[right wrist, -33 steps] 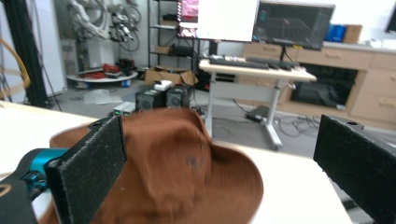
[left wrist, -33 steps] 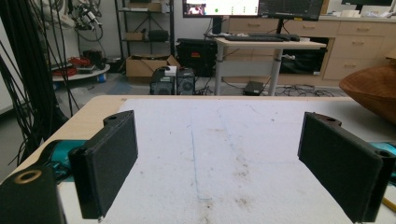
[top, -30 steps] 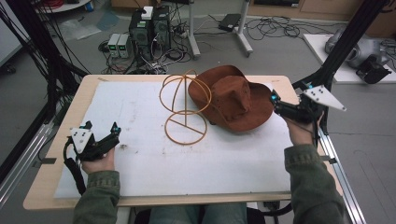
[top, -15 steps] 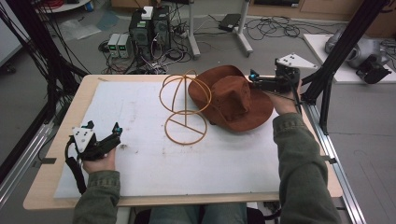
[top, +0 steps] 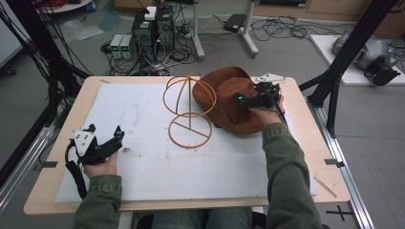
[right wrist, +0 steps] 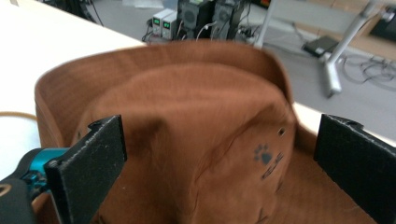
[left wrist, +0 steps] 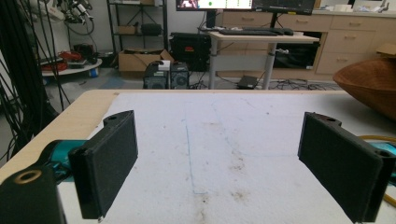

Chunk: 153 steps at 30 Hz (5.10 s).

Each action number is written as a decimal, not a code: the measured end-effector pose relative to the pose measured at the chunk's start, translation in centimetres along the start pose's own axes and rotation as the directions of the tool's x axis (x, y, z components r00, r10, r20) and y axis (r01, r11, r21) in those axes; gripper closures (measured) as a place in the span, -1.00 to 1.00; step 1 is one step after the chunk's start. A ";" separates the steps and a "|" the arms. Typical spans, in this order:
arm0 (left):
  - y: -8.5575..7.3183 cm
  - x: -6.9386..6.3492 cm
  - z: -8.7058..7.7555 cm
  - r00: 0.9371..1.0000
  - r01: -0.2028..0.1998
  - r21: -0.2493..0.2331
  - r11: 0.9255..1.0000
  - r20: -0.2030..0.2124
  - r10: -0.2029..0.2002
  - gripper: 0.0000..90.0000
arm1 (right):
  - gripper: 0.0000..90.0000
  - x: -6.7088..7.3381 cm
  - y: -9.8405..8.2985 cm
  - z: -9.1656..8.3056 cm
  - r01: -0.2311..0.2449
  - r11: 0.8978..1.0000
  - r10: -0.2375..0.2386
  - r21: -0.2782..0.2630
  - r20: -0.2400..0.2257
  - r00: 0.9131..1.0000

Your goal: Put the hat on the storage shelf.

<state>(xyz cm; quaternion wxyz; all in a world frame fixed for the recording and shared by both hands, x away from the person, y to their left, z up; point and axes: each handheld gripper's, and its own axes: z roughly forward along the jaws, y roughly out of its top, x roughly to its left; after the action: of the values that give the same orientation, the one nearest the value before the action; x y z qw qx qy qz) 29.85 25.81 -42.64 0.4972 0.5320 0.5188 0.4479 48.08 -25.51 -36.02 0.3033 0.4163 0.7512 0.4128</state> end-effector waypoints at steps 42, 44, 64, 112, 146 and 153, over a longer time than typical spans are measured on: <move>-0.2 0.1 0.3 0.999 0.014 0.008 1.000 0.032 -0.015 -0.72 | 0.96 0.9 -3.7 3.2 -0.009 0.983 0.023 0.182 -0.072 0.997; -0.2 0.1 0.3 0.999 0.015 0.008 1.000 0.033 -0.015 -0.72 | 0.96 0.8 -3.8 3.0 0.011 0.985 0.004 0.170 -0.084 0.996; -0.2 0.0 0.5 0.999 0.022 0.012 1.000 0.037 -0.023 -0.72 | 0.98 -1.0 -3.1 -1.4 -0.146 0.988 0.147 -0.058 0.013 0.989; -0.4 0.1 0.5 0.998 0.039 0.018 0.999 0.048 -0.040 -0.71 | 0.97 -0.2 2.5 -13.4 -0.186 0.771 0.083 -0.609 -0.192 0.978; -0.3 0.2 0.5 0.998 0.050 0.018 0.999 0.045 -0.051 -0.70 | 0.97 10.7 8.8 -10.0 0.045 0.925 -0.218 -0.377 -0.430 0.876; -0.3 0.2 0.6 0.998 0.045 0.018 0.999 0.051 -0.046 -0.70 | 0.94 10.5 9.0 -9.5 0.082 0.938 -0.232 -0.335 -0.434 0.871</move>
<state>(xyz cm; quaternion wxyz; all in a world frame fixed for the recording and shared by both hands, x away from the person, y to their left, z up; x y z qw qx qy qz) 30.40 25.91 -43.00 0.5160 0.5355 0.5216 0.4182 38.90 -16.96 -24.88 0.2072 0.1893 0.7604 0.5857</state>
